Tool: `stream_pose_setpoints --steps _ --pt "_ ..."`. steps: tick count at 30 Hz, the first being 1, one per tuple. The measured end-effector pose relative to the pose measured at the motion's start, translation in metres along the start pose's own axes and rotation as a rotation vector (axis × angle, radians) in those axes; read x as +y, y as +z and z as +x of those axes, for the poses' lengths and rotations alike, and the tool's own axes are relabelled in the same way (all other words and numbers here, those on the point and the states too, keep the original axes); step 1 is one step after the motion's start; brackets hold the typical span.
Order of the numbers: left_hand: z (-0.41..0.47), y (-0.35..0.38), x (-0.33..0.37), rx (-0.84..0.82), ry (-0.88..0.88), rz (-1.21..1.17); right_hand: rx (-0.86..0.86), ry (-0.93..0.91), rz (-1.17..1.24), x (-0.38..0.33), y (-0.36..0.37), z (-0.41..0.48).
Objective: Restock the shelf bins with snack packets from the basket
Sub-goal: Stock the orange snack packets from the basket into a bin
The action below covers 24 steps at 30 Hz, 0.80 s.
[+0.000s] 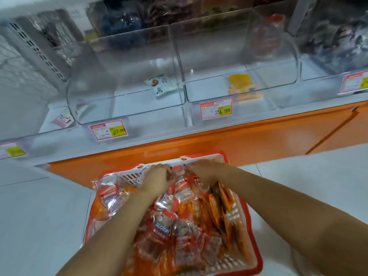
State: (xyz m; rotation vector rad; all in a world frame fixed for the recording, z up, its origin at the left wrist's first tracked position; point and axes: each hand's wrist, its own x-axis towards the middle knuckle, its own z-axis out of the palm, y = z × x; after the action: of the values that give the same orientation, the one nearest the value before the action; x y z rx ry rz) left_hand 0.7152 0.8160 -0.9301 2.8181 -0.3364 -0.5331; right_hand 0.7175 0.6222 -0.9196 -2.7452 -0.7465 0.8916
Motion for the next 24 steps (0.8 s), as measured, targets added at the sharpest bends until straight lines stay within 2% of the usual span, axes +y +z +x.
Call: stream_pose_setpoints --steps 4,11,15,18,21,24 --pt "0.009 -0.005 0.011 -0.092 -0.12 -0.121 -0.087 0.0 0.024 0.015 0.013 0.005" --pt "-0.005 0.002 0.039 -0.008 -0.24 -0.161 -0.118 -0.034 -0.064 0.015 0.019 0.005" --pt "-0.024 0.006 0.057 0.094 -0.311 -0.308 0.071 -0.092 -0.146 0.014 0.023 -0.009" --pt "-0.036 0.006 0.072 0.11 -0.296 -0.43 0.129 -0.172 -0.027 0.026 -0.001 -0.027" --pt "-0.049 -0.009 0.091 -0.038 -0.222 -0.647 0.13 -0.204 0.056 0.037 -0.032 -0.056" --pt "-0.059 -0.026 0.102 -0.229 -0.105 -0.921 0.257 -0.224 0.17 0.051 -0.06 -0.09"
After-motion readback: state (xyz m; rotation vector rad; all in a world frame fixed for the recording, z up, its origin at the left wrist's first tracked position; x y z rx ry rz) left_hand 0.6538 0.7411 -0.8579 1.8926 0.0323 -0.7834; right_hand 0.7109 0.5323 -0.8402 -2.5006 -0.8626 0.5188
